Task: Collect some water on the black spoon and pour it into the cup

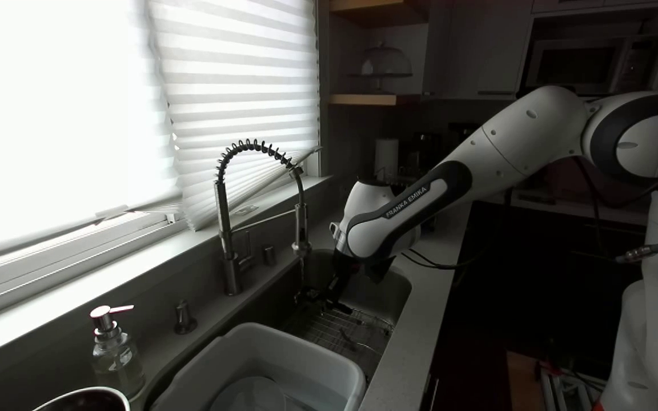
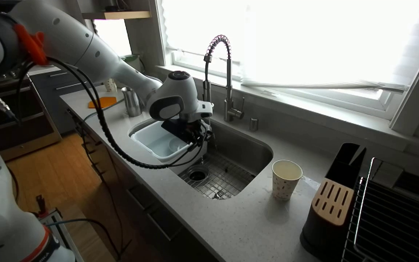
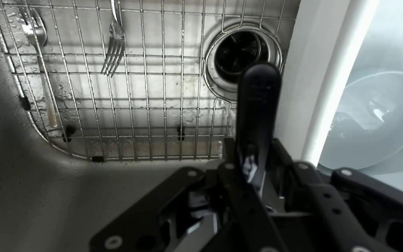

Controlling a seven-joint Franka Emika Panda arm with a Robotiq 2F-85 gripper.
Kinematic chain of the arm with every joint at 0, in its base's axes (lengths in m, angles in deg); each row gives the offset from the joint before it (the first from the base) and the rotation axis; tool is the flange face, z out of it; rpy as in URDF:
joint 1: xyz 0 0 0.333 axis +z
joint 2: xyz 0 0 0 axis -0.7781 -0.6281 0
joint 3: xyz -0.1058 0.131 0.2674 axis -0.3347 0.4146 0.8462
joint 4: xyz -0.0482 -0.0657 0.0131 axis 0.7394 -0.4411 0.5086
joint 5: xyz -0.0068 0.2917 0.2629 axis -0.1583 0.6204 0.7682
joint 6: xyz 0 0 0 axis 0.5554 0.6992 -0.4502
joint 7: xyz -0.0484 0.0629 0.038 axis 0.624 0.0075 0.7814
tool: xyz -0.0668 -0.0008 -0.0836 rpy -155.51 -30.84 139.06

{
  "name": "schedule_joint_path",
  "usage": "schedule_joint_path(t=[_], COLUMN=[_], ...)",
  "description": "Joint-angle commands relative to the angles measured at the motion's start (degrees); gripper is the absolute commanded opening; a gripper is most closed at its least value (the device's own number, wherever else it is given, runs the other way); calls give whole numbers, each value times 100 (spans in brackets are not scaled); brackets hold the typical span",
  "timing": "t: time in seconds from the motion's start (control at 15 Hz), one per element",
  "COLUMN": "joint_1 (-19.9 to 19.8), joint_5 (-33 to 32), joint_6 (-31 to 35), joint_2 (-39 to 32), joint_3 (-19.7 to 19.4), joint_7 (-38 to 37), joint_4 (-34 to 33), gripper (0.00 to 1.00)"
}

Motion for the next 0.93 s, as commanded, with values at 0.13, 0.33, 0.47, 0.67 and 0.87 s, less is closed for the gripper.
schedule_joint_path(t=[0.13, 0.33, 0.47, 0.67, 0.87], joint_1=[-135, -210, -248, -314, -409], joint_5=[-59, -145, -283, -601, -805], joint_6=[-550, -816, -955, -1139, -1329], joint_2=[114, 226, 305, 503, 775], joint_3=[-61, -176, -275, -454, -627], joint_7=[75, 117, 76, 11, 62], joint_4=[34, 84, 97, 142, 181], gripper=[6, 6, 6, 6, 6])
